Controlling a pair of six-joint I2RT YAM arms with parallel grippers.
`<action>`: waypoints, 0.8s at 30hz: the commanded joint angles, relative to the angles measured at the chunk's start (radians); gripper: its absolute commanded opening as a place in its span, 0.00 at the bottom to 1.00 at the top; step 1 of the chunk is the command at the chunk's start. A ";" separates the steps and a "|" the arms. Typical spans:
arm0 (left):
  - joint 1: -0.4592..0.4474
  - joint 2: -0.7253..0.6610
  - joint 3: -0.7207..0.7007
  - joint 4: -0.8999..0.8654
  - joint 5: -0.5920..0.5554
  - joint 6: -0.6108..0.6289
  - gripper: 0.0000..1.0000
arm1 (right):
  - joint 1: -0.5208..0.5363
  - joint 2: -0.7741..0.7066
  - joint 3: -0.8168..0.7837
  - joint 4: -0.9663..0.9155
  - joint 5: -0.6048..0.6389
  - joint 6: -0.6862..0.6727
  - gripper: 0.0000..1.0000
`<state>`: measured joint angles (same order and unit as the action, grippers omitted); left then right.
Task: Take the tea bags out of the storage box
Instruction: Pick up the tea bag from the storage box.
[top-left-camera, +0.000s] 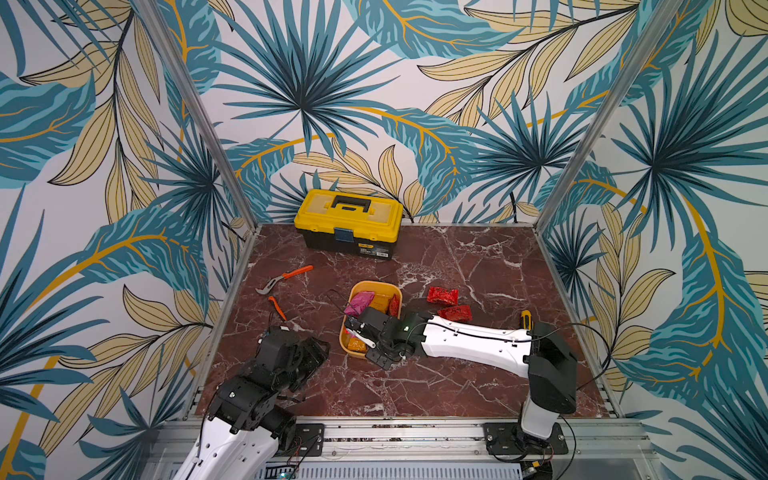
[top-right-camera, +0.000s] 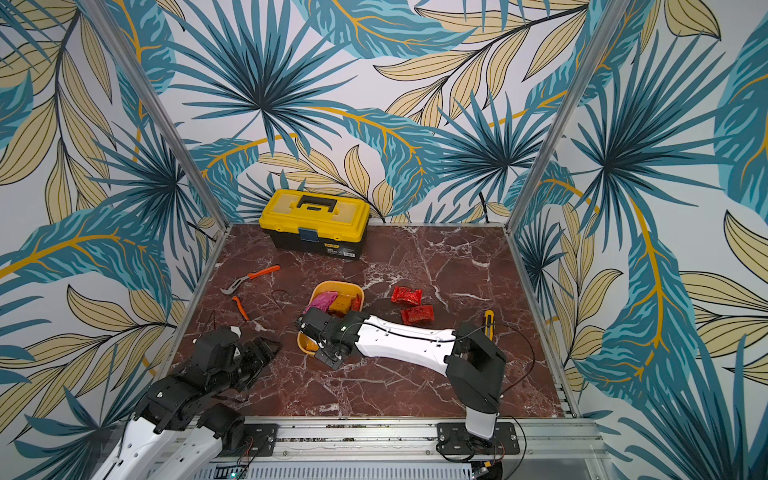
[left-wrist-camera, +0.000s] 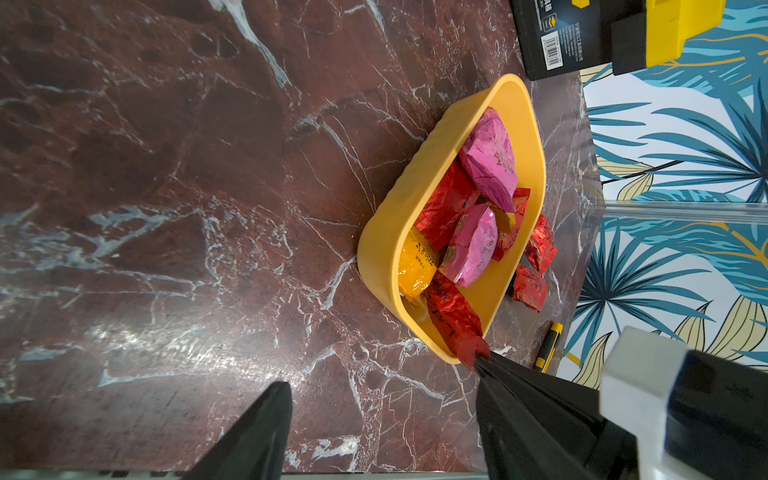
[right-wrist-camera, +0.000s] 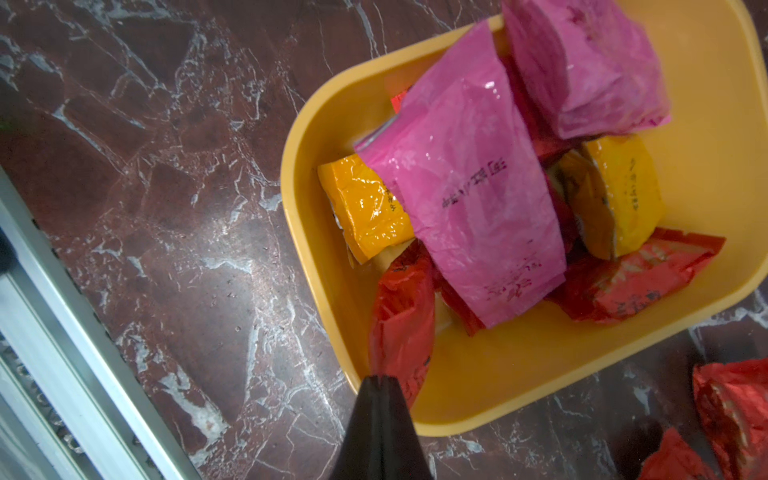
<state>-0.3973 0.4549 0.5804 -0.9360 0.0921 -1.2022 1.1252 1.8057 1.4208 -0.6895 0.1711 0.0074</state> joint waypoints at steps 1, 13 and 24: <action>0.007 -0.007 0.021 -0.002 -0.014 0.001 0.76 | 0.012 -0.039 0.021 -0.040 -0.021 -0.002 0.00; 0.006 0.206 0.151 0.131 0.069 0.082 0.73 | 0.008 -0.307 -0.044 -0.061 0.032 0.065 0.00; -0.168 0.525 0.324 0.331 0.096 0.098 0.71 | -0.184 -0.581 -0.193 0.013 0.139 0.220 0.00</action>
<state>-0.5236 0.9283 0.8417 -0.7017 0.1810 -1.1183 0.9970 1.2785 1.2751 -0.7063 0.2668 0.1493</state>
